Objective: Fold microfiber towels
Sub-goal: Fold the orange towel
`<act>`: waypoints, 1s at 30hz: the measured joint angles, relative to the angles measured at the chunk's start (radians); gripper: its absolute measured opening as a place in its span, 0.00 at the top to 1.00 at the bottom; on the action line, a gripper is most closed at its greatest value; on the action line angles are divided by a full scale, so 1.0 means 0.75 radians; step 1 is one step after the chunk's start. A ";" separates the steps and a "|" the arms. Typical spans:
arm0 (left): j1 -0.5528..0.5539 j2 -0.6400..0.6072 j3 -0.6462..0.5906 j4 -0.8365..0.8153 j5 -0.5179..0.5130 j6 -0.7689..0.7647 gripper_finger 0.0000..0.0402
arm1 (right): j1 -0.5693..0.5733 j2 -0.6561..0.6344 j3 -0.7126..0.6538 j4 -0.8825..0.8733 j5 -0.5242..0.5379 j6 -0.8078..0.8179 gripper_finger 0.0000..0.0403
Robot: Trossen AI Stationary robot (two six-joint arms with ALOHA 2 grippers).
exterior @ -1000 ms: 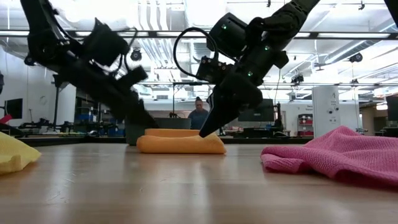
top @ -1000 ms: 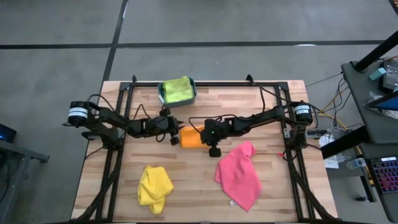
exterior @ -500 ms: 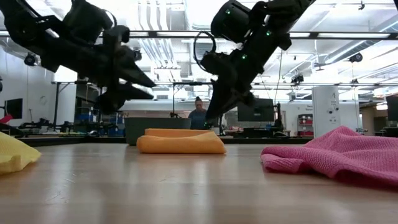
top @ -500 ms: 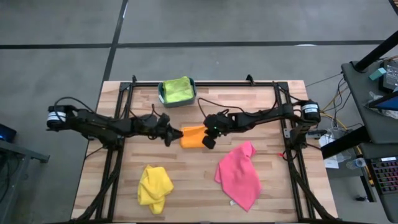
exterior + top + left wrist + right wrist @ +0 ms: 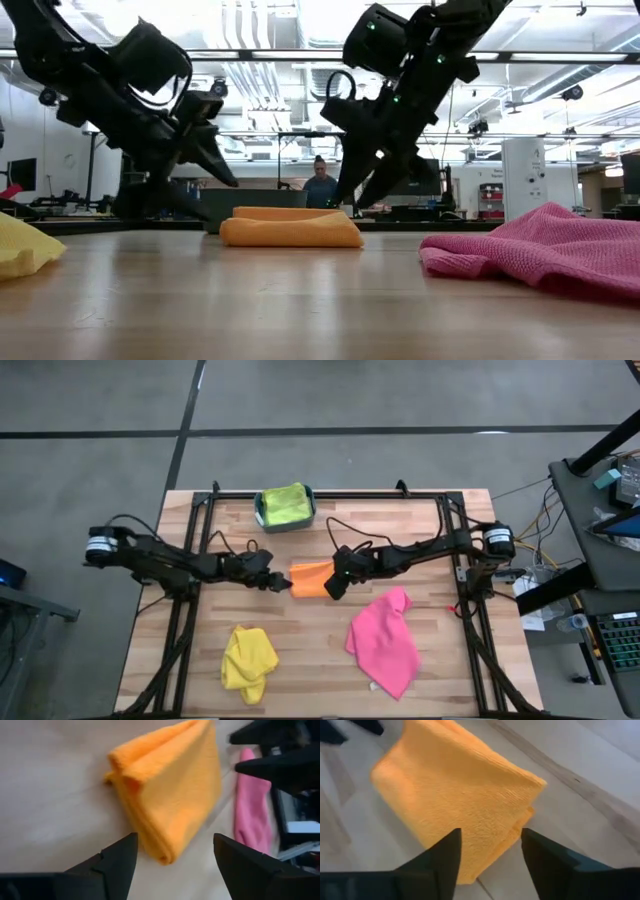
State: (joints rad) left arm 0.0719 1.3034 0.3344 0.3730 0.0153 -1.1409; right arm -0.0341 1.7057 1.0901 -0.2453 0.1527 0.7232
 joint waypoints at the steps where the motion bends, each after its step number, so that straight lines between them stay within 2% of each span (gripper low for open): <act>1: -0.001 0.035 0.000 0.061 0.001 -0.001 0.39 | 0.002 0.006 -0.006 0.003 0.005 0.023 0.47; 8: 0.001 0.229 0.002 0.253 -0.013 -0.007 0.39 | 0.004 0.039 -0.052 0.115 0.007 0.047 0.36; 13: 0.002 0.254 0.002 0.267 -0.011 0.077 0.39 | -0.013 0.023 -0.054 0.084 0.007 -0.102 0.34; 16: 0.019 0.220 0.001 0.257 -0.013 0.274 0.39 | -0.027 -0.015 -0.051 0.060 0.007 -0.272 0.35; 21: 0.027 0.153 0.001 0.251 -0.020 0.804 0.39 | -0.037 -0.093 -0.084 0.025 -0.006 -0.562 0.38; 23: 0.035 0.142 0.001 0.245 -0.033 0.953 0.39 | -0.059 -0.124 -0.107 0.028 -0.021 -0.657 0.39; 30: 0.111 0.139 0.002 0.134 -0.033 1.081 0.39 | -0.179 -0.182 -0.207 0.185 -0.135 -0.837 0.41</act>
State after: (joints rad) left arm 0.1550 1.4075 0.3359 0.4737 -0.0094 -0.3300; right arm -0.1683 1.5692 0.9348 -0.1064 0.0518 0.0956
